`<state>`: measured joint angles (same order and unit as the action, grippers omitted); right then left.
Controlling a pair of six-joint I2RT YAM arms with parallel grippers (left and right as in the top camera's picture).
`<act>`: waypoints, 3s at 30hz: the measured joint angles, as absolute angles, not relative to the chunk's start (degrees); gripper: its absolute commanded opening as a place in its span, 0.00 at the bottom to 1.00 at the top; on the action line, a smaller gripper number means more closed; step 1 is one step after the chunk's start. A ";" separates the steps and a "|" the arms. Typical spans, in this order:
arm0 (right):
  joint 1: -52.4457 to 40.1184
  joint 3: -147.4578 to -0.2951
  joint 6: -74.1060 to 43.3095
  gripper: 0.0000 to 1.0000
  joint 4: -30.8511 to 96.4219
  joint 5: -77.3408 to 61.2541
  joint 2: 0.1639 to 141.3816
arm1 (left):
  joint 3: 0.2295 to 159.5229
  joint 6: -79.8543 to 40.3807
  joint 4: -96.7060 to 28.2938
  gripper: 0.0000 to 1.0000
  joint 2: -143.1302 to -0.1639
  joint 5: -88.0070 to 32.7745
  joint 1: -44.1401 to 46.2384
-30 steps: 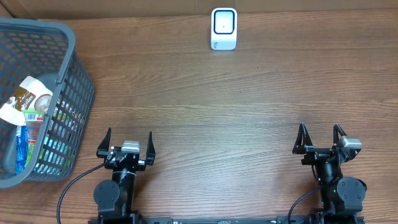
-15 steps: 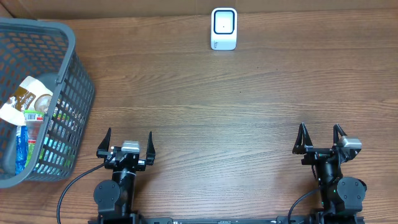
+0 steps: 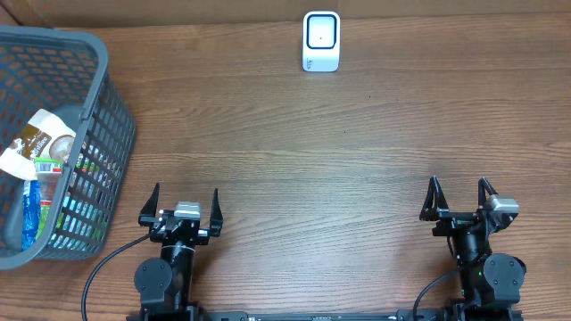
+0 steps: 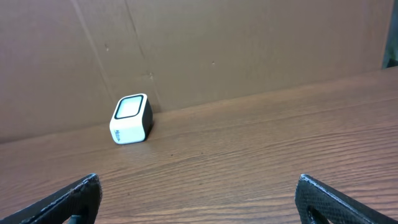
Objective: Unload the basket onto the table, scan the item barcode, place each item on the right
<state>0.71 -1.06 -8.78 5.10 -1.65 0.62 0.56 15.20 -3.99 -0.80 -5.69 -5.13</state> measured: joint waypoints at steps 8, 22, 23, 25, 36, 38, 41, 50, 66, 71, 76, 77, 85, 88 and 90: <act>0.71 -1.06 -8.80 1.00 5.13 -1.63 0.62 | 0.56 15.20 -3.99 1.00 -0.80 -5.69 -5.13; 0.71 -1.06 -8.80 1.00 5.13 -1.65 0.62 | 0.56 15.20 -3.99 1.00 -0.80 -5.69 -5.13; 0.71 -1.06 -8.78 1.00 5.15 -1.63 0.62 | 0.58 15.20 -3.99 1.00 -0.80 -5.69 -5.13; 0.71 -1.06 -8.82 1.00 5.13 -1.63 0.62 | 0.58 15.20 -3.99 1.00 -0.80 -5.69 -5.13; 0.71 -1.06 -8.80 1.00 5.13 -1.63 0.62 | 0.56 15.20 -3.99 1.00 -0.80 -5.69 -5.13; 0.71 -1.06 -8.78 1.00 5.13 -1.65 0.62 | 0.58 15.20 -3.99 1.00 -0.80 -5.72 -5.13; 0.71 -1.06 -8.78 1.00 5.13 -1.63 0.62 | 0.58 15.20 -3.99 1.00 -0.80 -5.72 -5.13; 0.71 -1.06 -8.78 1.00 5.15 -1.10 0.62 | 0.56 15.20 -3.99 1.00 -0.80 -5.69 -5.13; 0.71 -1.06 -8.78 1.00 4.12 -1.61 0.62 | 0.51 11.07 0.10 1.00 -0.80 -5.72 -5.13; 0.71 -1.06 -8.78 1.00 3.86 -2.20 0.62 | 0.51 10.66 1.15 1.00 -0.80 -5.72 -5.13; 0.71 -1.06 -8.78 1.00 3.70 -4.25 0.62 | 0.56 10.15 1.56 1.00 -0.80 -5.69 -5.13; 0.71 -1.06 -8.78 1.00 3.70 -4.60 0.62 | 0.64 10.00 1.91 1.00 -0.80 -5.67 -5.13; 0.71 -2.98 -8.78 1.00 4.10 -7.14 0.62 | 2.00 9.47 4.36 1.00 -0.80 -5.28 -5.13; 0.71 -4.97 -8.78 1.00 4.84 -7.70 0.62 | 2.70 9.32 4.32 1.00 -0.80 -5.28 -5.13; 0.71 -5.85 -8.75 1.00 5.15 -7.97 0.62 | 3.44 8.93 3.84 1.00 -0.80 -5.28 -5.13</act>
<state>0.71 -5.85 -8.75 5.15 -7.97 0.62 3.44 8.93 3.84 -0.80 -5.28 -5.13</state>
